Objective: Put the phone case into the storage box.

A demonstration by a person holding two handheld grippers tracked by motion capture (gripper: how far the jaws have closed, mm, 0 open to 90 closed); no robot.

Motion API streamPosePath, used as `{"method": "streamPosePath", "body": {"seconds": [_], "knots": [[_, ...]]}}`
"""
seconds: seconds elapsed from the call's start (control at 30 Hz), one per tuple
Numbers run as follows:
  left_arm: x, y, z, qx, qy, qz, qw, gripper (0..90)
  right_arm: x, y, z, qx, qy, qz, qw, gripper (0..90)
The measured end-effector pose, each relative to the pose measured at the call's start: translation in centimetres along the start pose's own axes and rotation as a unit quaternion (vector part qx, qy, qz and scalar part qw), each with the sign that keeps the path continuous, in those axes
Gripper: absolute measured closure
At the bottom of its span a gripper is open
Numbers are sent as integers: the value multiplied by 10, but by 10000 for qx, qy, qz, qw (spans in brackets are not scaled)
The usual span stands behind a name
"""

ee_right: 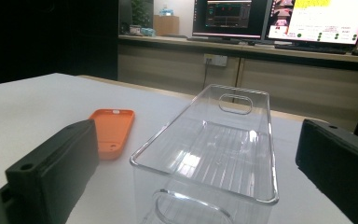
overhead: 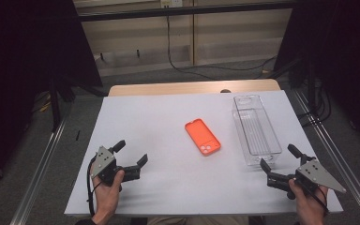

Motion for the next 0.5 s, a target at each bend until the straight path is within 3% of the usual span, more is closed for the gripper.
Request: {"method": "streamPosePath", "body": {"seconds": [0.5], "knots": [[13, 8, -20, 121, -326, -97, 9993, 16, 0, 0, 0, -7, 6, 32, 10000, 0]]}}
Point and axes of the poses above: each handheld gripper's, and its own axes: z roughly backward along the jaws, y roughly out of its top, x roughly to its right, the point moved 7 cm from there along -z, roughly forward along the jaws, and after that the axes turned 13 degrees about z, right-handed, at the moved point
